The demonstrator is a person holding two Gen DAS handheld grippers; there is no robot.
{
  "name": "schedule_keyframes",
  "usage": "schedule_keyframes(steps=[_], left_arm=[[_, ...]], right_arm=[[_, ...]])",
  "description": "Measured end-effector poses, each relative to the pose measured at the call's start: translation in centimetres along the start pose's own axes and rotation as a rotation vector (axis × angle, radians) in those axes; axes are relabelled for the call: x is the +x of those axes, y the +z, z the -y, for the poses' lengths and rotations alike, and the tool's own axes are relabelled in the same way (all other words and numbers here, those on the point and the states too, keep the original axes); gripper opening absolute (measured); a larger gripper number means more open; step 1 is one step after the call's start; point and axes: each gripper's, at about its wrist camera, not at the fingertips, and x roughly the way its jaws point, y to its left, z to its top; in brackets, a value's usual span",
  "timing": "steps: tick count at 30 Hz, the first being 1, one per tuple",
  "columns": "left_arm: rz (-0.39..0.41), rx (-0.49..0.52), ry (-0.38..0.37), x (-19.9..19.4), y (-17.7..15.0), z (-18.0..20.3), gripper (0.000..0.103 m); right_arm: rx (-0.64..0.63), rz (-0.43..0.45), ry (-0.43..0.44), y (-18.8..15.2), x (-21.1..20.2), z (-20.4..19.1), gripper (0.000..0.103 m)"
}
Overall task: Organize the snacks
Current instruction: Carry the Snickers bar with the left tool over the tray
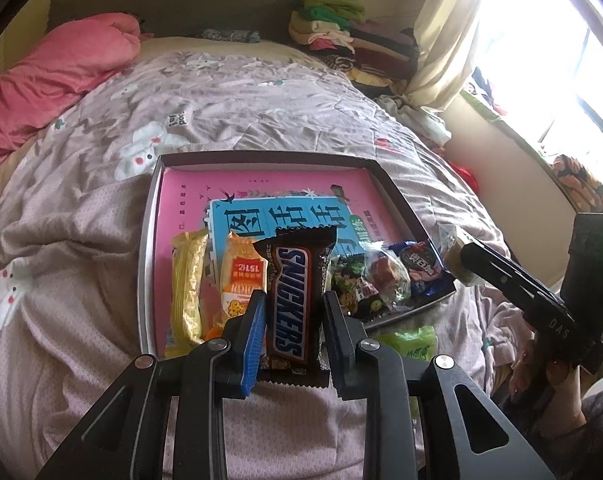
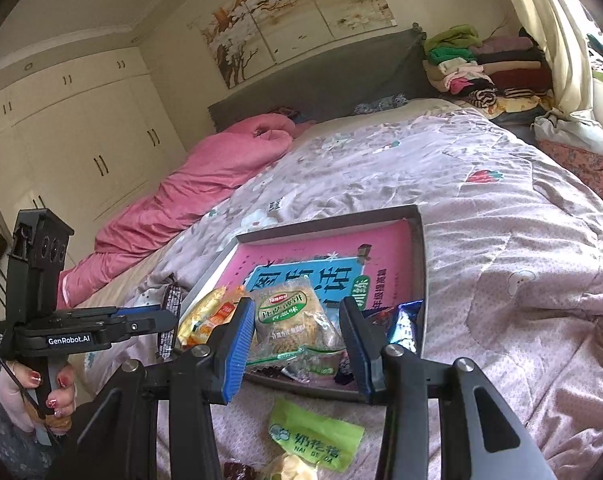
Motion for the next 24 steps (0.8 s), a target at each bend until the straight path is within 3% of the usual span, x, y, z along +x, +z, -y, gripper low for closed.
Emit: schedule_keyframes(steps=[12, 24], left_arm=[[0.01, -0.006, 0.024, 1.1, 1.0, -0.3, 0.029], [-0.017, 0.012, 0.07, 3.7, 0.9, -0.5, 0.028]], right_arm=[[0.038, 0.04, -0.08, 0.6, -0.3, 1.6, 0.044], [0.051, 0.026, -0.127, 0.7, 0.5, 2.3, 0.044]])
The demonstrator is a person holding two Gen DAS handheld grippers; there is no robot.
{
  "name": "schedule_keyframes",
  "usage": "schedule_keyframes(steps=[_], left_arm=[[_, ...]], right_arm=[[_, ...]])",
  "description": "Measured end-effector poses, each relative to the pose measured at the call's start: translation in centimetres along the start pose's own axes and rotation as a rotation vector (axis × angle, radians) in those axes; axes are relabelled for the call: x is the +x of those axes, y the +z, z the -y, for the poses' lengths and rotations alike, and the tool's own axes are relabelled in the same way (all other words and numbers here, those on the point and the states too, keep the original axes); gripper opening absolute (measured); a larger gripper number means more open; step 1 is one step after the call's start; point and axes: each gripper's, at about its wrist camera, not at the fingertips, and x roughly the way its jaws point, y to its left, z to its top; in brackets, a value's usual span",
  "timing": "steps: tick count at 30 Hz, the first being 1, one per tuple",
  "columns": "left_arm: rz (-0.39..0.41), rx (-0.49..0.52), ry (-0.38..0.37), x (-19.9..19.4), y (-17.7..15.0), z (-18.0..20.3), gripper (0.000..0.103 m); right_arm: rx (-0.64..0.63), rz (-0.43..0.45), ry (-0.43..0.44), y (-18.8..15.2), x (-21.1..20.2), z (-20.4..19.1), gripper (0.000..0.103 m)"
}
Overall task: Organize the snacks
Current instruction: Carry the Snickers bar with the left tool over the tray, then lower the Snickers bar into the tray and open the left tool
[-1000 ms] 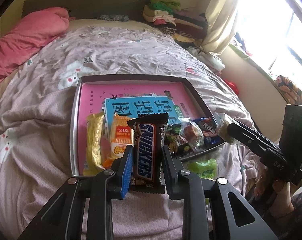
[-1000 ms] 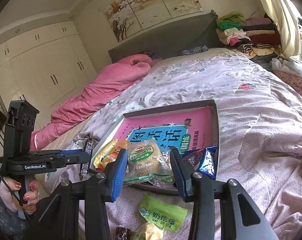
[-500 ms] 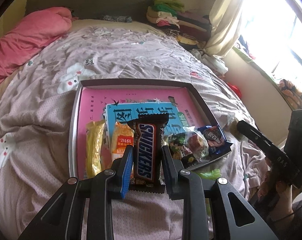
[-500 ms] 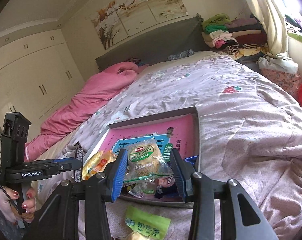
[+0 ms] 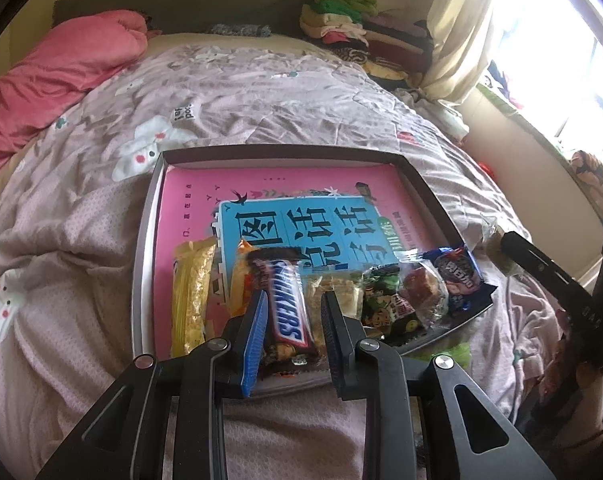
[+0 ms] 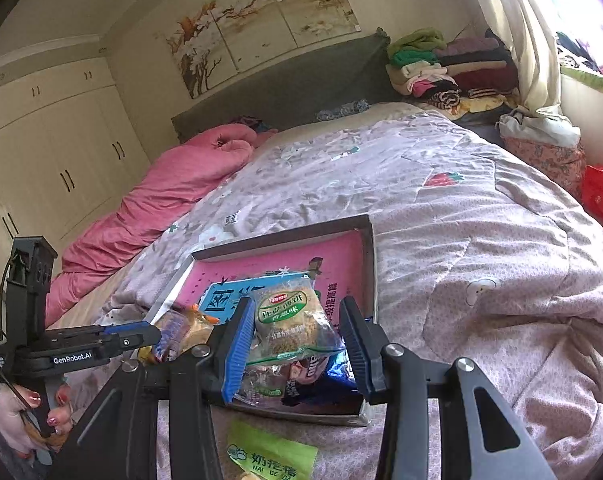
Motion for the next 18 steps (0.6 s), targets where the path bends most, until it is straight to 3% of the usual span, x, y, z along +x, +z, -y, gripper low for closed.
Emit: schedule_keyframes(steps=[18], left_arm=[[-0.038, -0.021, -0.001, 1.8, -0.6, -0.6, 0.028]], right_arm=[[-0.055, -0.035, -0.006, -0.5, 1.6, -1.4, 0.044]])
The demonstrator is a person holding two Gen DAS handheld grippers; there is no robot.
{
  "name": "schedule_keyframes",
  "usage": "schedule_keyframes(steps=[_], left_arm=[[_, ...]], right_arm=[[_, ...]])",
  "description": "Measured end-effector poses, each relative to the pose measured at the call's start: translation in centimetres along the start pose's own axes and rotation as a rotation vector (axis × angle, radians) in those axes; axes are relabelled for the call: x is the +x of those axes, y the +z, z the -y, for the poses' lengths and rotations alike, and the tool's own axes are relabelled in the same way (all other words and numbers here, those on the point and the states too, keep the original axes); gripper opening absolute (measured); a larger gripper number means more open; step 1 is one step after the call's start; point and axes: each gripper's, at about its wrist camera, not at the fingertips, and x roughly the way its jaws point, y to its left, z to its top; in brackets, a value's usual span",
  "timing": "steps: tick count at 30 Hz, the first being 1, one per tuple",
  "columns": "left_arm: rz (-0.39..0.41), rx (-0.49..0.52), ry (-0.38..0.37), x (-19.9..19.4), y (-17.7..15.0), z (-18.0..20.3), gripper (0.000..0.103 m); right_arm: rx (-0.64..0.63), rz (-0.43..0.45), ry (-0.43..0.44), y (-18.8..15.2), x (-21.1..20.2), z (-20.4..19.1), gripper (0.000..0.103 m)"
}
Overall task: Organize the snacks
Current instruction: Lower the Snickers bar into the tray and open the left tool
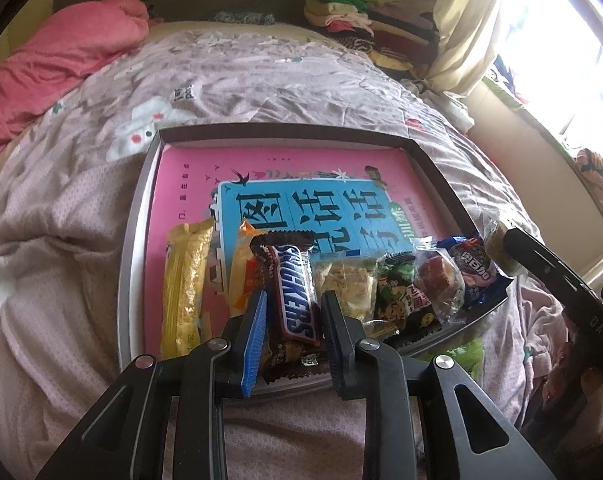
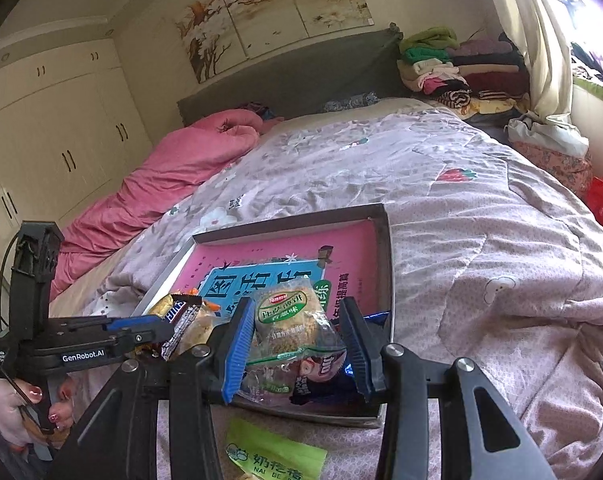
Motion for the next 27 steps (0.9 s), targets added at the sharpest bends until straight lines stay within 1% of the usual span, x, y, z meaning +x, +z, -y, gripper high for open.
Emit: schedule_keyframes(steps=[4, 9, 13, 14, 16, 19, 27], left_arm=[[0.001, 0.011, 0.004, 0.2, -0.1, 0.3, 0.028], [0.0, 0.025, -0.01, 0.4, -0.3, 0.9, 0.028], [-0.021, 0.043, -0.025, 0.9, -0.7, 1.8, 0.028], [-0.025, 0.046, -0.025, 1.1, -0.7, 2.0, 0.025], [-0.035, 0.05, -0.027, 1.3, -0.9, 2.3, 0.024], [-0.041, 0.045, -0.032, 1.5, -1.0, 2.2, 0.024], [-0.044, 0.039, -0.036, 1.5, -1.0, 2.0, 0.024]], right_arm=[[0.012, -0.002, -0.004, 0.1, 0.1, 0.2, 0.044], [0.008, -0.013, -0.005, -0.1, 0.3, 0.2, 0.044], [-0.004, -0.02, -0.012, -0.2, 0.6, -0.1, 0.044], [-0.007, -0.021, -0.02, -0.2, 0.7, -0.2, 0.044], [-0.014, -0.028, -0.04, -0.3, 0.9, -0.2, 0.044], [-0.022, -0.034, -0.064, -0.4, 1.0, -0.2, 0.044], [-0.047, -0.047, -0.093, -0.7, 1.5, -0.3, 0.044]])
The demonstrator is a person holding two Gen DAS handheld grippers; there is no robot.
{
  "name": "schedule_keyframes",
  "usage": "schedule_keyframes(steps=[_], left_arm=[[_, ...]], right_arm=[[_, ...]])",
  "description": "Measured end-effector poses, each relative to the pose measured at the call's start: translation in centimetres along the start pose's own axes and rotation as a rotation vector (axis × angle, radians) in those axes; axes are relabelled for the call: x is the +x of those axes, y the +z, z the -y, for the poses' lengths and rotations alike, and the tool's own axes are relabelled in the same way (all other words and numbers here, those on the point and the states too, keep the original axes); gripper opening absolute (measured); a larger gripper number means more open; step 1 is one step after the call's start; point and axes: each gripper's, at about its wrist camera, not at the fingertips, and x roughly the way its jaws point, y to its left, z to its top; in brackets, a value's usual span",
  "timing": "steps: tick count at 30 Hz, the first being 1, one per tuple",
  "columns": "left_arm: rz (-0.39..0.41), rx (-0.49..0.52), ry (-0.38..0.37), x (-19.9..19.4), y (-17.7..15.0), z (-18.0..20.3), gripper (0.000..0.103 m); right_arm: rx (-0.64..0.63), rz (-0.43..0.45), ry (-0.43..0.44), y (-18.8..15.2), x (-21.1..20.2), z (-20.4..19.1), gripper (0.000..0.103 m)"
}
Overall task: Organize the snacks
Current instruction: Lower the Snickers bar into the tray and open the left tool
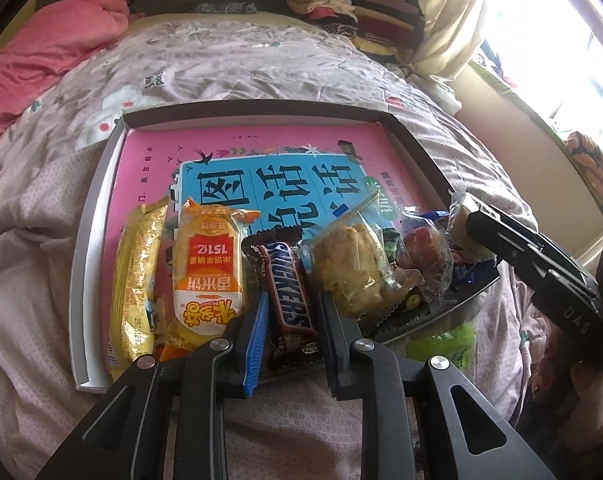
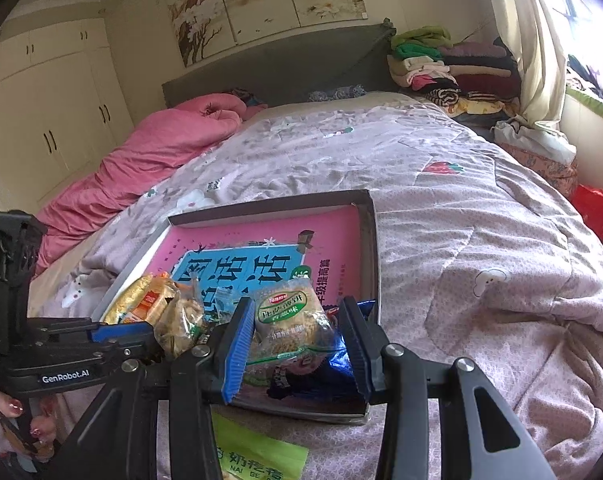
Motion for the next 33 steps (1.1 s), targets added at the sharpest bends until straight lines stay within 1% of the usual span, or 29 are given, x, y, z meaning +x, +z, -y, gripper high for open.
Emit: schedule_keyframes(steps=[5, 11, 22, 33], left_arm=[[-0.002, -0.001, -0.001, 0.1, 0.0, 0.1, 0.024], [-0.002, -0.006, -0.003, 0.1, 0.0, 0.0, 0.024], [-0.003, -0.014, -0.005, 0.1, 0.0, -0.3, 0.024], [-0.007, -0.023, -0.013, -0.1, -0.1, -0.4, 0.024]], right_arm=[[-0.033, -0.016, -0.03, -0.3, 0.5, -0.6, 0.044], [-0.045, -0.025, -0.033, -0.5, 0.7, -0.7, 0.044], [-0.078, -0.045, 0.011, -1.0, 0.9, -1.9, 0.044], [-0.103, -0.048, 0.077, -1.3, 0.7, -3.1, 0.044]])
